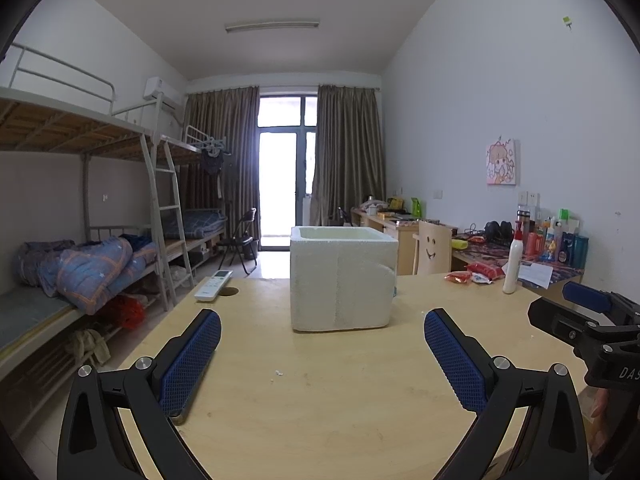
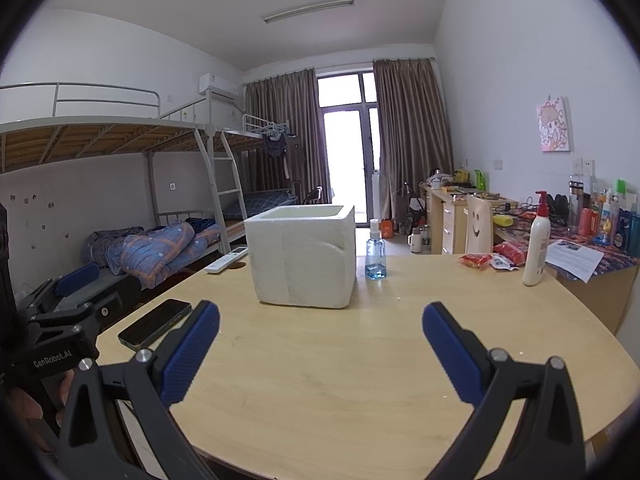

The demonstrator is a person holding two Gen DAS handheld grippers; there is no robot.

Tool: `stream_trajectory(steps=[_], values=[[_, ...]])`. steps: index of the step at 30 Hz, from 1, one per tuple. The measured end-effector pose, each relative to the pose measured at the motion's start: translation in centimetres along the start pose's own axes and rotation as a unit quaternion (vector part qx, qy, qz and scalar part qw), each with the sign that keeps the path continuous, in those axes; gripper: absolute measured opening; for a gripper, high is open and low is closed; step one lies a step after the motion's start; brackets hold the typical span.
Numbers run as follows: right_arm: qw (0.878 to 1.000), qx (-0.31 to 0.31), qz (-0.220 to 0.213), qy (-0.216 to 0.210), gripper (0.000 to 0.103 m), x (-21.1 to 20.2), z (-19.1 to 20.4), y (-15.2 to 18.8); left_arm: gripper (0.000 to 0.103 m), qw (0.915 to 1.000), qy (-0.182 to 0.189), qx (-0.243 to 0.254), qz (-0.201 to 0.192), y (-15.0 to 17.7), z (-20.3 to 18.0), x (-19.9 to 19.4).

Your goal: Organize soft objects

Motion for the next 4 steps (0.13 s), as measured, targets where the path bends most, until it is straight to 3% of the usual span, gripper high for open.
stream_trajectory(steps=[4], values=[[1.000,0.001,0.001,-0.002,0.103,-0.10,0.11,-0.06,0.102,1.0000,0.001,0.001,-0.002,-0.02,-0.06,-0.13]])
Point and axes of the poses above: each gripper's, at about its wrist camera, not at the fingertips, and x roughly the way its jaws point, z to its left, y to its underside, the point moved 5 cm from there along x, roughly the way its jaws point, and after that the axes turned 14 degrees about -z, right-handed, at the moved point
